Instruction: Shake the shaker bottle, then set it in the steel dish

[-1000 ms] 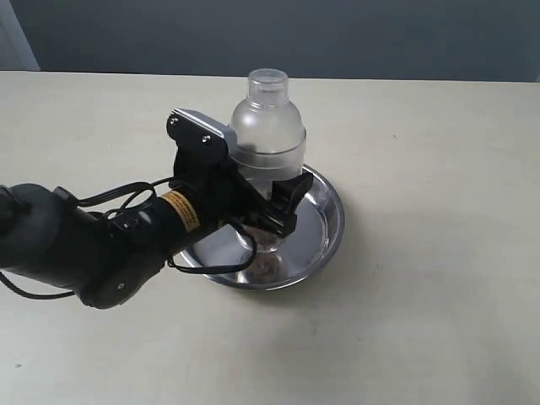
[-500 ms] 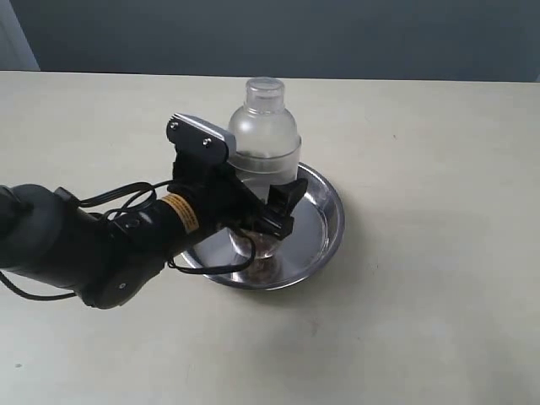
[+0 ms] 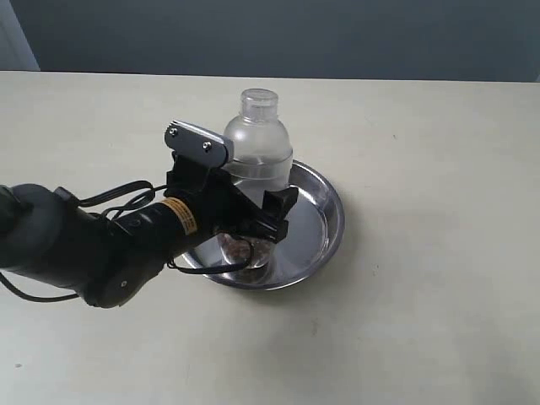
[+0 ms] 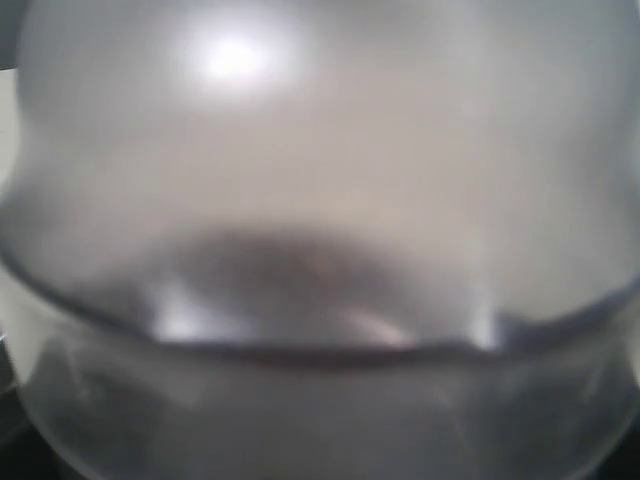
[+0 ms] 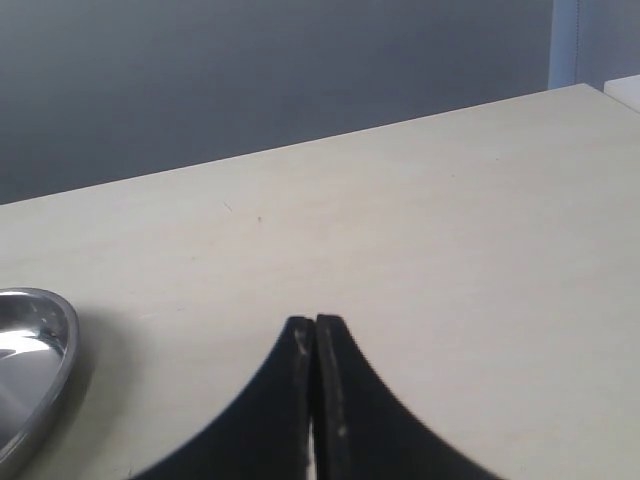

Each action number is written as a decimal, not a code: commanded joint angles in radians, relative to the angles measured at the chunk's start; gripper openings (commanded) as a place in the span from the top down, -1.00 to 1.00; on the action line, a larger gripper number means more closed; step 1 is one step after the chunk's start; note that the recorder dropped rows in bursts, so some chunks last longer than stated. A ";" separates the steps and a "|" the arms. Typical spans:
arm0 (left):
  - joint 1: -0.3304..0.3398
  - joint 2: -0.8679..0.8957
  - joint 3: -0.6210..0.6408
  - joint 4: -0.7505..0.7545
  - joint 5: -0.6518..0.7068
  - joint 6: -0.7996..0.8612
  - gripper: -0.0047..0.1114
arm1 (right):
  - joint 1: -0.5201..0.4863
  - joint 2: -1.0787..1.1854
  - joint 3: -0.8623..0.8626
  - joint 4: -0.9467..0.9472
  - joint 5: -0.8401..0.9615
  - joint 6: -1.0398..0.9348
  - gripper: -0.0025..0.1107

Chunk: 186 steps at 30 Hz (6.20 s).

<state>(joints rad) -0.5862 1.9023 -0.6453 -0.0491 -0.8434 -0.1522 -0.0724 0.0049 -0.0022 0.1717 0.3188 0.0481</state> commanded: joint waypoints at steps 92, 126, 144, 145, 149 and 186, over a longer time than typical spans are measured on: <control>0.007 -0.062 0.085 -0.028 -0.197 0.061 -0.90 | 0.004 -0.005 0.002 -0.002 -0.012 0.000 0.97; 0.007 -0.063 0.085 -0.067 -0.164 0.126 -0.90 | 0.004 -0.005 0.002 -0.002 -0.012 0.000 0.97; 0.007 -0.063 0.085 -0.054 -0.162 0.085 -0.90 | 0.004 -0.005 0.002 -0.003 -0.012 0.000 0.97; 0.007 -0.063 0.085 -0.052 -0.159 0.085 -0.90 | 0.004 -0.005 0.002 -0.003 -0.012 0.000 0.97; 0.007 -0.063 0.085 -0.047 -0.156 0.085 -0.90 | 0.004 -0.005 0.002 -0.003 -0.012 0.000 0.97; 0.007 -0.188 0.087 -0.026 -0.063 0.089 -0.90 | 0.004 -0.005 0.002 0.000 -0.012 0.000 0.97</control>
<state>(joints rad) -0.5824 1.7365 -0.5578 -0.0731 -0.8916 -0.0677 -0.0724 0.0049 -0.0022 0.1717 0.3188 0.0481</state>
